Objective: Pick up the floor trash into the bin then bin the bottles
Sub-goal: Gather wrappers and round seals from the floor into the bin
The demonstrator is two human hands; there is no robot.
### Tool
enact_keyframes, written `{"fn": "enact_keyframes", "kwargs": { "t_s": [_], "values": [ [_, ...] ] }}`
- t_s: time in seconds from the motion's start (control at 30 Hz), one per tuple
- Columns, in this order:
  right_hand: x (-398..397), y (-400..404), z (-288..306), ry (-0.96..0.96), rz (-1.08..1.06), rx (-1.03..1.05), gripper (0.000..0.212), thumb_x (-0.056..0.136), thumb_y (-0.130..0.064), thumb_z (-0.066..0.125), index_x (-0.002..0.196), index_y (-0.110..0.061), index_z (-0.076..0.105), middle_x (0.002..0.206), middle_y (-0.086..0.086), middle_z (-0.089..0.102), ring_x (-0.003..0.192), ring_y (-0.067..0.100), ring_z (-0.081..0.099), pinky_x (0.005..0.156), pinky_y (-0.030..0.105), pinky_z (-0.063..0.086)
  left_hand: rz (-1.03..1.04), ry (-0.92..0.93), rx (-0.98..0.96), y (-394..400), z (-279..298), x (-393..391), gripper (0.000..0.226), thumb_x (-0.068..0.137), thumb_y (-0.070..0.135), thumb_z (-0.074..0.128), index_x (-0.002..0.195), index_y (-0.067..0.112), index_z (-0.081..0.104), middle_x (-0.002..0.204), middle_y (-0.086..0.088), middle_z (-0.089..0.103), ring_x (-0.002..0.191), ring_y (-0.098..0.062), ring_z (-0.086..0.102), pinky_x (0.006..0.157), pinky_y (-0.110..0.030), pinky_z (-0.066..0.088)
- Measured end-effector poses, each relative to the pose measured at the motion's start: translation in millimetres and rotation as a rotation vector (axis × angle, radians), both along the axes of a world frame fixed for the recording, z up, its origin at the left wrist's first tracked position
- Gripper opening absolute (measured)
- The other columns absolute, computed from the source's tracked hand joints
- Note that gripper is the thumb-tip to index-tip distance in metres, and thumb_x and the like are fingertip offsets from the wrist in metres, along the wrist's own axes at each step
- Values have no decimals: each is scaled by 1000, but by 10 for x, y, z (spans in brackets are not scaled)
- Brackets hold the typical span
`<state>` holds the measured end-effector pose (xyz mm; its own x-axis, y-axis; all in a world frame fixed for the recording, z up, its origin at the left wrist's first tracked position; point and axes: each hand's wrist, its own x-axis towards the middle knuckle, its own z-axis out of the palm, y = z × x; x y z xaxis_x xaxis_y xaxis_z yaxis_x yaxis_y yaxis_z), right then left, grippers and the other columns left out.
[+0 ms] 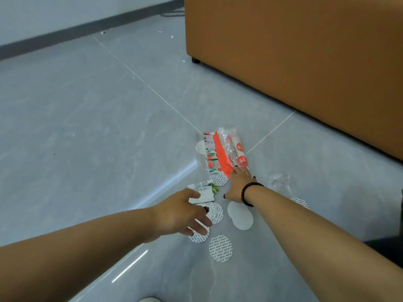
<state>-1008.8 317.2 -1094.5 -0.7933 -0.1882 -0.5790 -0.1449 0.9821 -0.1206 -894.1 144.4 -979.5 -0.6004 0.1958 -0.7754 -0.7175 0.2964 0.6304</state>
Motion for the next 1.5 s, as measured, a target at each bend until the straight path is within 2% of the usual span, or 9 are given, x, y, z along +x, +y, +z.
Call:
{"fn": "enact_keyframes", "kwargs": {
  "t_s": [0.27,0.43,0.6,0.8,0.9,1.03,1.2,1.37,1.5],
  "values": [
    [535,451,333,424,-165,-420,33,90,-23,58,122,-14,61,126,1,56,112,21,55,94,32,46,17,-30,-1,-49,65,101,40,93,15,58,127,21,38,95,-6,76,72,-18,71,62,-21,54],
    [749,794,992,599,-218,-545,8,76,-13,75,83,-16,71,85,-3,66,72,7,58,75,22,50,-9,67,9,155,411,97,29,94,13,53,122,17,46,98,-7,75,75,-20,70,68,-23,51],
    [1011,1101,1880,603,-329,-645,31,72,-1,75,67,-27,58,75,-6,63,60,11,58,59,7,43,-49,305,-40,445,995,62,26,92,4,53,117,13,52,94,-6,74,71,-15,70,59,-18,52],
    [1536,1501,3017,522,-290,-731,42,79,-1,69,90,-39,55,83,1,67,70,13,68,70,23,56,-182,884,-323,821,1769,185,43,84,27,70,122,27,50,111,6,58,106,-12,57,86,-25,48],
    [1860,1667,3506,522,-262,-755,32,80,0,69,87,-31,66,77,-5,70,70,7,70,69,17,54,-407,1035,-361,1079,2190,388,66,78,40,74,136,33,42,130,7,46,123,-8,41,102,-25,37],
    [2307,1879,3988,519,-268,-859,22,82,2,67,84,-19,73,74,-2,73,69,8,71,63,11,48,-541,1039,-235,1386,2674,685,55,74,35,79,123,34,54,114,15,62,105,3,58,85,-8,45],
    [2813,2059,4347,600,-354,-1073,20,83,3,65,89,-15,71,78,11,73,72,25,72,77,40,59,-477,1095,-47,1634,3118,991,26,76,6,78,99,15,69,78,-8,74,63,-9,66,57,-16,49],
    [3103,2019,4506,556,-363,-1166,23,81,12,62,94,-6,67,82,21,71,65,26,72,57,28,58,-543,1101,-12,1656,3354,1278,12,81,8,75,90,15,71,77,-5,76,71,-14,71,65,-17,53],
    [3216,2067,4569,593,-368,-1172,22,84,9,61,89,-9,70,74,11,71,59,24,69,52,27,57,-478,1059,67,1554,3427,1429,18,77,12,77,94,17,71,79,-6,76,73,-17,73,68,-24,57]
  ]
}}
